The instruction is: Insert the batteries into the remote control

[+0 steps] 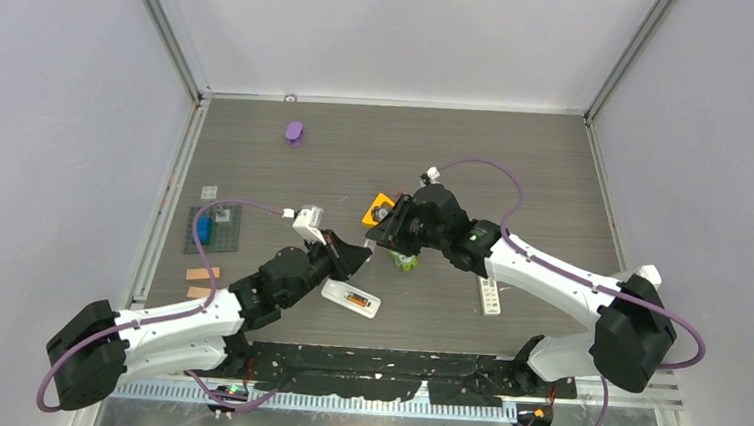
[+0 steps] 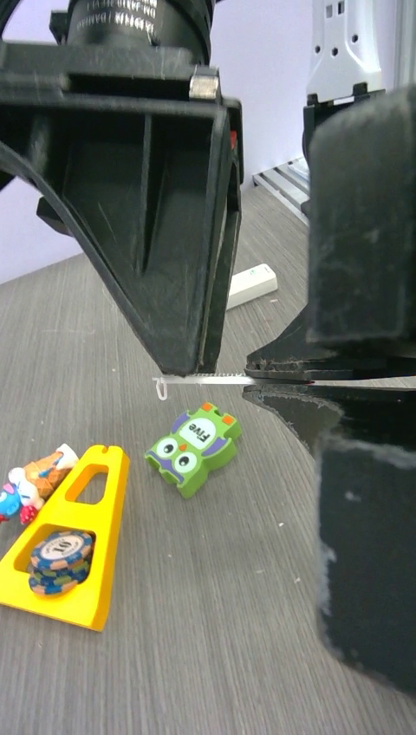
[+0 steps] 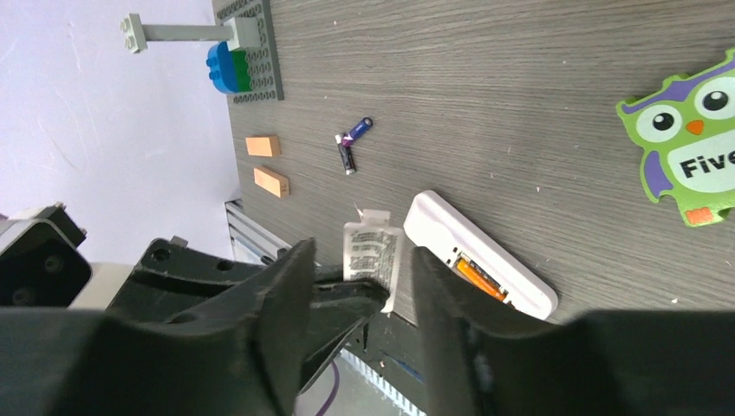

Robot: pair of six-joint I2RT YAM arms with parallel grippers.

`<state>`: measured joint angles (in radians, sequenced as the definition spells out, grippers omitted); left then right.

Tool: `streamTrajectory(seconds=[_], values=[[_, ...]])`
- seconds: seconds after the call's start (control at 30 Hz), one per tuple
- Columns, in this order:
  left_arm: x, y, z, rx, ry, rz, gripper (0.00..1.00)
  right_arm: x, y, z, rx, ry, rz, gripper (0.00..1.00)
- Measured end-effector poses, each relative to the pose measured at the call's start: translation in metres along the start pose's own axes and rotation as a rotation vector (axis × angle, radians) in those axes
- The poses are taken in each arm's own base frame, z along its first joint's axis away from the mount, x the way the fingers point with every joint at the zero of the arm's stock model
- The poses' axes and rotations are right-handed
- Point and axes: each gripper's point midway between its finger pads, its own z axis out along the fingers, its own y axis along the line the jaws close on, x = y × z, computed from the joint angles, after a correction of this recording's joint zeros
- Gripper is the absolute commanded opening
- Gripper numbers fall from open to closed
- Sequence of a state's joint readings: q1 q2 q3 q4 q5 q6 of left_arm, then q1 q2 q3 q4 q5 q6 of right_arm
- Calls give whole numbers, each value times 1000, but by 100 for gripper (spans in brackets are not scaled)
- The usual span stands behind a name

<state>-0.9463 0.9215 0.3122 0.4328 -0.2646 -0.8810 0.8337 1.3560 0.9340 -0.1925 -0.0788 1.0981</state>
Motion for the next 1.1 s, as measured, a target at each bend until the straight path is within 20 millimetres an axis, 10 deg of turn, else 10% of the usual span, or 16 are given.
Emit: streamTrajectory(seconds=[0.27,0.53,1.1], values=[[14,9,-4,-20,84,33,0,7,-12,-7,-55,57,-115,79],[16,-25,-28,211,201,84,0,10,21,-71,-332,69,-530,80],[27,-90,-87,590,461,317,0,72,33,-121,-677,317,-888,40]])
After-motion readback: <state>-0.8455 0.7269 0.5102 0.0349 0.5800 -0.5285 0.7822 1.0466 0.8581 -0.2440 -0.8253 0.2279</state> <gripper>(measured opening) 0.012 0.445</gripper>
